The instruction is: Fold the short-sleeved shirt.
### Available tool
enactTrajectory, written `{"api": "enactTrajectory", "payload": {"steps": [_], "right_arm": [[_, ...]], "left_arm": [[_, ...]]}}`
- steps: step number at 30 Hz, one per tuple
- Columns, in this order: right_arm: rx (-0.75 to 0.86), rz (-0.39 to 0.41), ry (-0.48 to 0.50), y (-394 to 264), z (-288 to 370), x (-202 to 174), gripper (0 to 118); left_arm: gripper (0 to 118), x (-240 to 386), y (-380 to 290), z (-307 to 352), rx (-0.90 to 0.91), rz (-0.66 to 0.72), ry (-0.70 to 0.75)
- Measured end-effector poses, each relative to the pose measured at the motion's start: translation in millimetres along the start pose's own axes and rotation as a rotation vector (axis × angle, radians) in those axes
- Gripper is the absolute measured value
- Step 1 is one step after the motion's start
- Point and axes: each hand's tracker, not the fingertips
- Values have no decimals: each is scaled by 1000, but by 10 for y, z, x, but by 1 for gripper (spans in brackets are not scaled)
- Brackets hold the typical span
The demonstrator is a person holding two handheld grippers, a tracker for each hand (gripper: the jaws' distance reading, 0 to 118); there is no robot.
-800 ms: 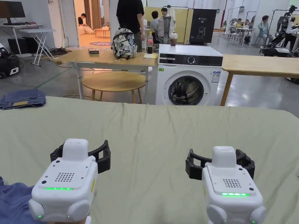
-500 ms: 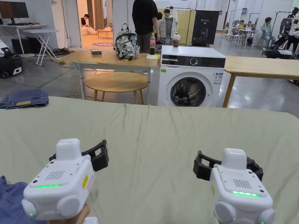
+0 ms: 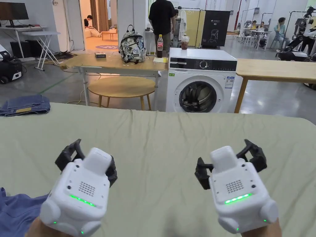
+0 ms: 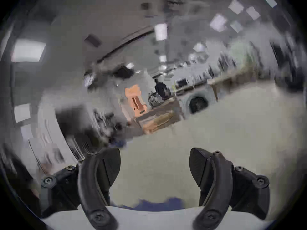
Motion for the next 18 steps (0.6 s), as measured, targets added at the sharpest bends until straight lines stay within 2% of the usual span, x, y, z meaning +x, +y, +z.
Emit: {"api": "enactTrajectory", "payload": {"steps": [2,4,7,9,10,11,13,15,17,18], "right_arm": [[46,209,-34,29,102,-84,118],[82,351,-53,12,148,-142,118],[124,506,-77,-78,144,-214,118],[125,548,-93,-95,162,-248,118],[117,517,-86,-117,142,-248,118],[97,433,-70,-109,137,-224,118],[24,202,-14,-55,125,-156,118],[-52,-80,29,-7,137,-20,118],[-110,-336,61,-20,115,95,118],[-131,-455,65,-69,57,133,118]], "left_arm": [[87,123,-18,-3,23,-211,37],[86,153,-11,56,31,-319,41],[86,166,-27,95,54,-388,34],[86,134,3,134,43,-314,12],[86,91,33,157,34,-217,-8],[86,-2,57,156,24,-73,-38],[86,-142,75,167,-11,228,-89],[86,-290,4,110,-29,531,-132],[86,-391,-78,118,-8,767,-179],[86,-407,-101,119,-6,828,-177]]}}
